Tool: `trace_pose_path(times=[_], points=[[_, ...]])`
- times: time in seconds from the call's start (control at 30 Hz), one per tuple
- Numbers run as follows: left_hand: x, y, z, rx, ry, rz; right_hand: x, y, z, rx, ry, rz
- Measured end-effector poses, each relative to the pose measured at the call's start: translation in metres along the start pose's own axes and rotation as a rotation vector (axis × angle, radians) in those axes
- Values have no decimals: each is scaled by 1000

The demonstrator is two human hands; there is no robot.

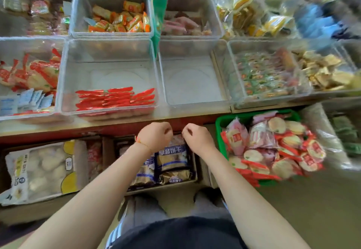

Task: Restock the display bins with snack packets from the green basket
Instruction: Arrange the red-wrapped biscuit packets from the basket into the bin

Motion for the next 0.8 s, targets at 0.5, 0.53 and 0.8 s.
trace_pose_path(times=[0.5, 0.53, 0.8], points=[[200, -129, 170, -76, 60, -241, 255, -18, -110, -328, 164, 64], [205, -136, 174, -41, -26, -240, 258, -18, -111, -327, 159, 22], [224, -174, 197, -83, -388, -371, 310, -15, -172, 136, 359, 15]])
Point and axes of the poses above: each hand's wrist, its own y-axis away from the middle knuckle, its own z-axis out of the palm, x = y × z, the point moved 1 cm from there along -y, towards the middle knuckle, and after that the axes turned 14 degrees about -x, right-handed, at the moved point
